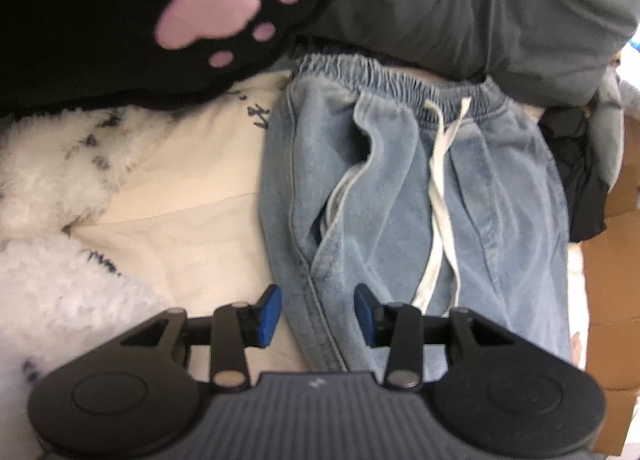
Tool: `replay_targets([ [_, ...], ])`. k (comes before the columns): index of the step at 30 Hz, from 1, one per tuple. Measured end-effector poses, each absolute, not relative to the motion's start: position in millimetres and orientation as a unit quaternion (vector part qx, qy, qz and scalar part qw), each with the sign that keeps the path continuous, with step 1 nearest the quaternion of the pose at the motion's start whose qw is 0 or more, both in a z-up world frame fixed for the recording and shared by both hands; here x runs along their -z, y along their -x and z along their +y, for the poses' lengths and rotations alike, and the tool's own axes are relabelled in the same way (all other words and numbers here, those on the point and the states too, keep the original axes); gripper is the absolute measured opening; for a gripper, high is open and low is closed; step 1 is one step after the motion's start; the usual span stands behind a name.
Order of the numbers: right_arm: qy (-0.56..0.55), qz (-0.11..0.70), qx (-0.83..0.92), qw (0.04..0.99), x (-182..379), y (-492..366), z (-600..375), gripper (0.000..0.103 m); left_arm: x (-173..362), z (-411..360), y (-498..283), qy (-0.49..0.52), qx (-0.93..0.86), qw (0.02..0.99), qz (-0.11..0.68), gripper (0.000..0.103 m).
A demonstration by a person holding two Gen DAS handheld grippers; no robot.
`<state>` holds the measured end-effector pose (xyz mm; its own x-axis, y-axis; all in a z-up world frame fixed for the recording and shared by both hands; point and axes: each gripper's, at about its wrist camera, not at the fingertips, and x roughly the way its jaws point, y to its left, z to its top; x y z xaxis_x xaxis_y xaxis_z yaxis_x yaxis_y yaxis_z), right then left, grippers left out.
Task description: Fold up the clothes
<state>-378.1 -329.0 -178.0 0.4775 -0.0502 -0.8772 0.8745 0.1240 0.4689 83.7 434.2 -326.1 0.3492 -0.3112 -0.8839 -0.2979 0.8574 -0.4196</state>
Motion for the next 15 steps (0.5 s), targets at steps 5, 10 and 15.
replay_targets([
  [5,-0.556,0.369,0.352,0.656,168,375,-328,0.008,325,439,-78,0.27,0.004,0.781,0.564,0.041],
  [10,-0.555,0.37,0.35,0.658,162,374,-327,0.008,330,436,-79,0.25,-0.003,0.778,0.576,0.041],
  [15,-0.553,0.376,0.349,0.657,163,373,-325,0.008,344,430,-86,0.244,-0.01,0.768,0.593,0.041],
])
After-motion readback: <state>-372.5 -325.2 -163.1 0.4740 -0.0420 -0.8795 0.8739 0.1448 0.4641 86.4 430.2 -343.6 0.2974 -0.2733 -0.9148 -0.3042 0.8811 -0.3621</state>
